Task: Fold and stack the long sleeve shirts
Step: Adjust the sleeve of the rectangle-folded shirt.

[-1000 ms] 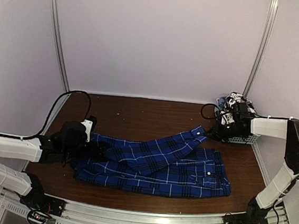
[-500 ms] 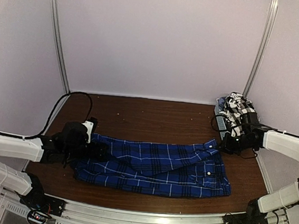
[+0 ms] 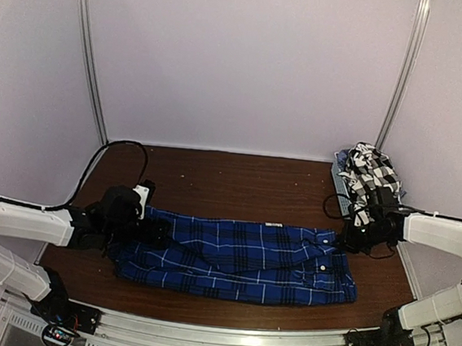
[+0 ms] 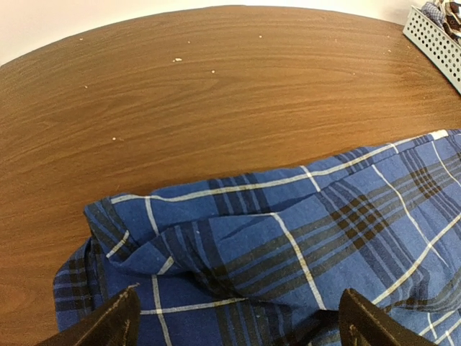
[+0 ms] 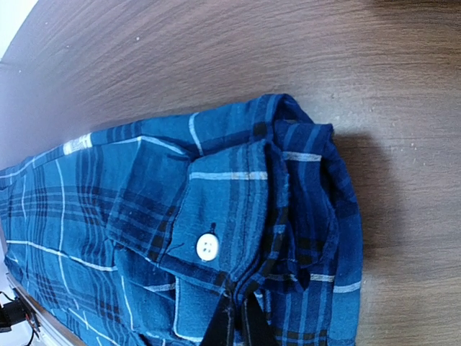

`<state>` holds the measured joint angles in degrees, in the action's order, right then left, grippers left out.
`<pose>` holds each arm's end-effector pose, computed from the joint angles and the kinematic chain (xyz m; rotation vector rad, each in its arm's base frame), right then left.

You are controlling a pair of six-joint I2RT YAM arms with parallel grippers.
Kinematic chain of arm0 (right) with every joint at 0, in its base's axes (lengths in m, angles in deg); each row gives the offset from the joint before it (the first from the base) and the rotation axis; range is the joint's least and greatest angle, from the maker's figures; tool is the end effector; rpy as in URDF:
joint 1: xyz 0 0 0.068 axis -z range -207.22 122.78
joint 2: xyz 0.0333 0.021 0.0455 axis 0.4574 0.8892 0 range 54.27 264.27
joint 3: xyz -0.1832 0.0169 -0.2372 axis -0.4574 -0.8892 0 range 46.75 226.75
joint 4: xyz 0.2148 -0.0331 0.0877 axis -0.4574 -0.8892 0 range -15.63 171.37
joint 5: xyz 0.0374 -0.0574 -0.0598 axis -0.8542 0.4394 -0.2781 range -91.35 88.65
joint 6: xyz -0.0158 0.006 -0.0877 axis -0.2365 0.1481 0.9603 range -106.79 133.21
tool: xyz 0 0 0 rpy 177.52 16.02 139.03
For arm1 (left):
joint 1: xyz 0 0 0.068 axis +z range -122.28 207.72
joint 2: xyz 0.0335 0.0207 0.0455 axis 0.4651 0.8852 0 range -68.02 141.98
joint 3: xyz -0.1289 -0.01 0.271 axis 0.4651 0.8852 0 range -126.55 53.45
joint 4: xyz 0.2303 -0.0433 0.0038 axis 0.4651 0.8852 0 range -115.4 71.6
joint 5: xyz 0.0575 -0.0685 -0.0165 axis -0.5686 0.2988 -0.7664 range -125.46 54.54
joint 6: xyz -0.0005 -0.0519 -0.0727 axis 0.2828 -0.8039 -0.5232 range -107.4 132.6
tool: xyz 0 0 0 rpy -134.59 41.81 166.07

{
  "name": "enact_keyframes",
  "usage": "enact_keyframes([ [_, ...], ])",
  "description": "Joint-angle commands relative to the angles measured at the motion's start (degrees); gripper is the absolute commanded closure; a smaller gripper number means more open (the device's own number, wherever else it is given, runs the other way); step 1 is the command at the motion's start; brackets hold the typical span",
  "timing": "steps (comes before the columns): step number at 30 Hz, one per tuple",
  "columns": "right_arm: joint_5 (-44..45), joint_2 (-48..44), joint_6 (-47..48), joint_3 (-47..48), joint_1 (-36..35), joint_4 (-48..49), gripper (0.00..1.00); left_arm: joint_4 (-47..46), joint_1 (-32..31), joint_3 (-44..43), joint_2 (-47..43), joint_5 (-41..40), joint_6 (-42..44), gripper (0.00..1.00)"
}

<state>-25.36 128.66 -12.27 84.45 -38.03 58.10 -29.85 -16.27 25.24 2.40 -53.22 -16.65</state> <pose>0.2137 0.0738 0.1870 0.1899 2.6696 0.7633 0.1901 -0.1497 0.1966 0.1156 2.2150 -0.3695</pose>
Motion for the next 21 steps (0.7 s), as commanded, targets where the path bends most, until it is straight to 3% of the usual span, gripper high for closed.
enact_keyframes([
  [1, 4.42, 1.13, 0.25, -0.96, -0.53, 1.47, 0.95, -1.73, -0.05, -2.23, 1.33, 0.27, 0.15, 0.02],
  [5, 5.99, 1.71, 0.32, -1.73, -0.77, 1.93, 0.91, -1.35, -0.05, -2.94, 1.87, 0.1, 0.55, 0.02],
  [11, 8.27, 1.66, 0.12, -1.09, -1.24, 1.5, 0.58, -2.59, -0.04, -3.52, 2.39, 3.06, 1.24, 0.02],
  [13, 8.56, 1.12, 0.21, -0.37, -1.59, 1.22, 0.52, -4.06, -0.06, -3.53, 2.93, 5.22, 1.25, 0.02],
  [21, 11.14, -5.73, -0.18, 2.62, -5.91, 2.56, 0.5, -9.35, -0.13, -7.15, 9.01, 15.2, 0.69, 0.02],
])
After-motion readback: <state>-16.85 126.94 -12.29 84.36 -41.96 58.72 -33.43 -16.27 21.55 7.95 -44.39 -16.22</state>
